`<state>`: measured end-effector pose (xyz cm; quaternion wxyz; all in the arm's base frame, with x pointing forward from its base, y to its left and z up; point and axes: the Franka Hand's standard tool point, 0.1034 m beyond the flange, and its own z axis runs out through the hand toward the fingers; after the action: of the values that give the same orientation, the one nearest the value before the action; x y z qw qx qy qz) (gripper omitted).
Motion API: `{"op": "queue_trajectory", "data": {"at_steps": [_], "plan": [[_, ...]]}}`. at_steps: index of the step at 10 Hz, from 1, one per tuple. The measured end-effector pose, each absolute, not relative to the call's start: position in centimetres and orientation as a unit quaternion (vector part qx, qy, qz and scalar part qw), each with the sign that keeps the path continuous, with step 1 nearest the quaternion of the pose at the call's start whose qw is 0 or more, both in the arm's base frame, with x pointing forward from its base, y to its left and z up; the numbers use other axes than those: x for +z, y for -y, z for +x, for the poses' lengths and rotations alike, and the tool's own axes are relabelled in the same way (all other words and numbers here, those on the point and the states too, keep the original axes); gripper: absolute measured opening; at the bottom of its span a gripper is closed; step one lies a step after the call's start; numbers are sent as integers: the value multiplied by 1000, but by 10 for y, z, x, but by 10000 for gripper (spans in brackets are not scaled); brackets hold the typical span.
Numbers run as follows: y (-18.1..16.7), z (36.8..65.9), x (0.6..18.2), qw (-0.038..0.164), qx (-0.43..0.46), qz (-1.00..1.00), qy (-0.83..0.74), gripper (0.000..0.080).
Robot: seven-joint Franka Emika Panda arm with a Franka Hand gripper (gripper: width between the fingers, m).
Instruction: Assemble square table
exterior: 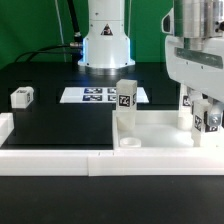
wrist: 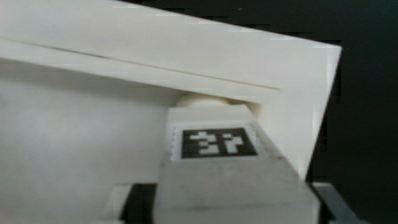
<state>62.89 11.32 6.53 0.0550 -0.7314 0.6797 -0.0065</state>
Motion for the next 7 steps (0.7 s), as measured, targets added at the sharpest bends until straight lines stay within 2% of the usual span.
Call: {"op": "queue_trajectory", "data": {"at_steps": [1, 4, 6, 7], "plan": [[-113, 629, 65, 58, -2, -674, -736, 291], [-119, 629, 65, 89, 33, -492, -865, 291], [-122, 630, 65, 123, 34, -437, -891, 291], [-121, 629, 65, 121, 30, -457, -881, 291]]}}
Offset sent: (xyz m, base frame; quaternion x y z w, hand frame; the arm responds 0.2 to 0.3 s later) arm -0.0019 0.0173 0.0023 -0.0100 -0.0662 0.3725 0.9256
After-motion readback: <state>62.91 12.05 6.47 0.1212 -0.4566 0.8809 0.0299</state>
